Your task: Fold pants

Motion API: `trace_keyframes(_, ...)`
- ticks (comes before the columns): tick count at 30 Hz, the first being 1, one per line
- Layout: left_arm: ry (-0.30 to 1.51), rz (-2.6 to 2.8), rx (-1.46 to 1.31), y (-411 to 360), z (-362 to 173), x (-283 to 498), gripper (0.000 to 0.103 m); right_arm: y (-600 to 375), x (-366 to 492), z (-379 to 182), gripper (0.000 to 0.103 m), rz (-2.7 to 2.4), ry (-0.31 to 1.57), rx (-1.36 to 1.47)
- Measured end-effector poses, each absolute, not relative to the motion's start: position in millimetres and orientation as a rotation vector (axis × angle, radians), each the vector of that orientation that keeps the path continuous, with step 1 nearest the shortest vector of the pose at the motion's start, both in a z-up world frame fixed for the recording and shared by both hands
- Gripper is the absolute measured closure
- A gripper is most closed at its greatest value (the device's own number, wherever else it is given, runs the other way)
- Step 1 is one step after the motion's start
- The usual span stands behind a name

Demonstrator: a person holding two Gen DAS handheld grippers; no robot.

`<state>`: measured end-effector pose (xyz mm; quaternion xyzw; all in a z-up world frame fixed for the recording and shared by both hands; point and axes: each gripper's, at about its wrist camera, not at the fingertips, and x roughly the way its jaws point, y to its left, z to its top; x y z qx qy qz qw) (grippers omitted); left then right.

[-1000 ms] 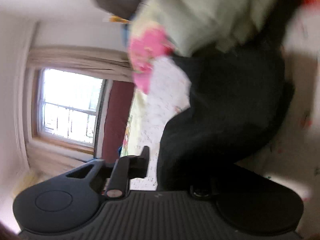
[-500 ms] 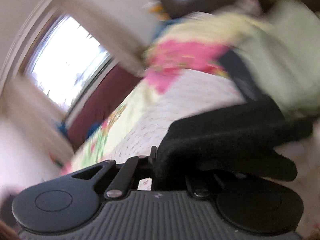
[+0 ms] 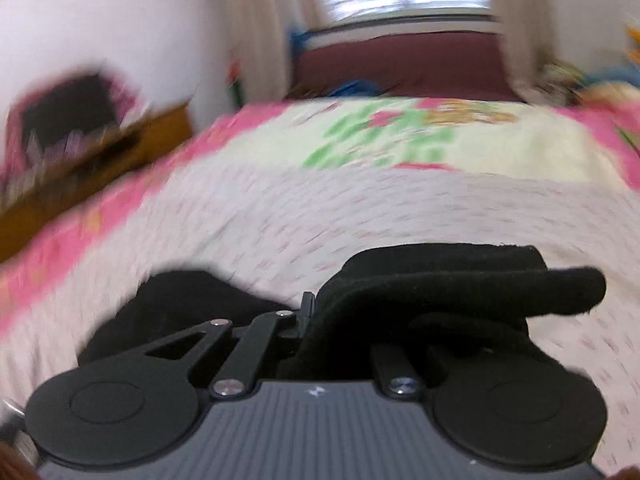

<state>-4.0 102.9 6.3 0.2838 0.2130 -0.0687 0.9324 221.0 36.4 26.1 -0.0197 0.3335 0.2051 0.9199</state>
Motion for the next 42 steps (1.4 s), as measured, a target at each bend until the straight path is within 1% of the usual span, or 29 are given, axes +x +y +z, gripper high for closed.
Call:
trace_keyframes(2, 0.443, -0.120, 0.560, 120.1, 5.5, -9.7, 0.012, 64.4, 210.8, 8.6, 0.097, 0.463, 0.715, -0.127)
trace_keyframes(4, 0.454, -0.109, 0.530, 132.9, 3.9, -13.6, 0.012, 86.9, 205.2, -2.5, 0.097, 0.458, 0.700, -0.242)
trace_keyframes(7, 0.474, -0.110, 0.475, 147.7, 0.8, -18.1, 0.012, 103.9, 196.3, -1.7, 0.097, 0.474, 0.675, -0.299)
trace_keyframes(8, 0.481, -0.110, 0.460, 150.5, -1.3, -17.7, 0.012, 110.8, 188.8, -2.5, 0.097, 0.476, 0.653, -0.342)
trace_keyframes(11, 0.495, -0.100, 0.430, 156.4, -6.2, -14.3, 0.012, 146.8, 170.1, -12.9, 0.097, 0.498, 0.515, -0.604)
trace_keyframes(19, 0.525, -0.057, 0.369, 171.2, -13.8, -13.2, 0.012, 181.8, 132.4, -54.3, 0.096, 0.615, 0.374, -1.116)
trace_keyframes(22, 0.556, -0.055, 0.336, 169.7, -16.6, -6.3, 0.012, 188.0, 134.1, -58.6, 0.096, 0.632, 0.381, -1.188)
trace_keyframes(26, 0.562, -0.054, 0.333, 168.1, -18.6, -9.0, 0.012, 192.0, 130.6, -58.5, 0.096, 0.640, 0.346, -1.266)
trace_keyframes(28, 0.564, -0.055, 0.326, 168.1, -19.4, -9.7, 0.012, 193.3, 130.1, -57.4, 0.094, 0.641, 0.336, -1.303)
trace_keyframes(32, 0.569, -0.058, 0.315, 170.7, -20.8, -9.3, 0.012, 198.2, 124.5, -61.2, 0.093, 0.641, 0.266, -1.374)
trace_keyframes(36, 0.567, -0.053, 0.303, 169.9, -17.7, -21.3, 0.012, 198.4, 119.5, -64.7, 0.093, 0.664, 0.235, -1.384)
trace_keyframes(42, 0.587, -0.044, 0.277, 177.6, -18.1, -27.1, 0.012, 197.5, 112.9, -73.9, 0.092, 0.695, 0.177, -1.480)
